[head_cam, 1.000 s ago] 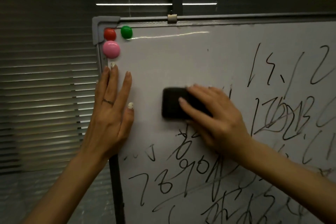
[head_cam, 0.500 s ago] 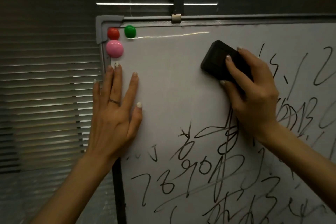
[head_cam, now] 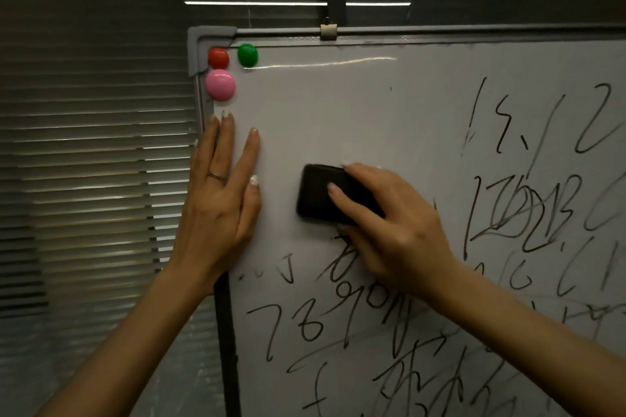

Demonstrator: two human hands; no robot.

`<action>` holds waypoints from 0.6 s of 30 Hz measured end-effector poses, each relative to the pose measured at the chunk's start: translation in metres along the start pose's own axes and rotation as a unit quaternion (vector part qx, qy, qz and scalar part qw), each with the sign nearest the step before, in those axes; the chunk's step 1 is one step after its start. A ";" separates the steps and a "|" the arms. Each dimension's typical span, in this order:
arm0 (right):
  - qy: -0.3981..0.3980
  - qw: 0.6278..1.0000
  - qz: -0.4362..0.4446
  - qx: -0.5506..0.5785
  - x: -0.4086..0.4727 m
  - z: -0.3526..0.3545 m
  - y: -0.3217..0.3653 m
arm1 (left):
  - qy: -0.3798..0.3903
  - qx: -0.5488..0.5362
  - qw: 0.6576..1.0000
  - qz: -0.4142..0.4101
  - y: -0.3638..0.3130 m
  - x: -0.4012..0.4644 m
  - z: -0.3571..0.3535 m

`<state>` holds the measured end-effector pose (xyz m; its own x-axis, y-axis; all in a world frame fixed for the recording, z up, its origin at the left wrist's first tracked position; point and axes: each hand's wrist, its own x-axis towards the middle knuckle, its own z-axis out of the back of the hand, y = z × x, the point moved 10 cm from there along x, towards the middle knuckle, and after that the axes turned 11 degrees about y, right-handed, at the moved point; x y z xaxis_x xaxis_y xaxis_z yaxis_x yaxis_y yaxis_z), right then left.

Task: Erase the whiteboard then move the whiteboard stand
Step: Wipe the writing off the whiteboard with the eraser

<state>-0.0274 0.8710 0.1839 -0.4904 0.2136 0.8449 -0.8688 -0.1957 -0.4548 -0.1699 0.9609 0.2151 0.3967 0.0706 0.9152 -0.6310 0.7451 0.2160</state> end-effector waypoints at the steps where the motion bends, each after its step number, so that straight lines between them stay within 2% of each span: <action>1: 0.000 1.000 -0.010 0.012 0.007 -0.004 0.008 | 0.000 -0.011 1.000 -0.002 0.000 0.000 0.000; 10: -0.007 0.998 0.025 0.062 0.002 -0.037 0.072 | 0.025 -0.044 0.999 -0.010 0.006 -0.006 0.010; 18: 0.123 0.975 0.167 0.073 -0.066 -0.070 0.130 | 0.058 -0.006 0.998 -0.015 0.001 -0.008 0.004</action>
<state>-0.1126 0.8986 0.0495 -0.7618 0.3343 0.5549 -0.6474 -0.4249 -0.6327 -0.1764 0.9587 0.2089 0.4907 0.1240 0.8624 -0.6093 0.7564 0.2379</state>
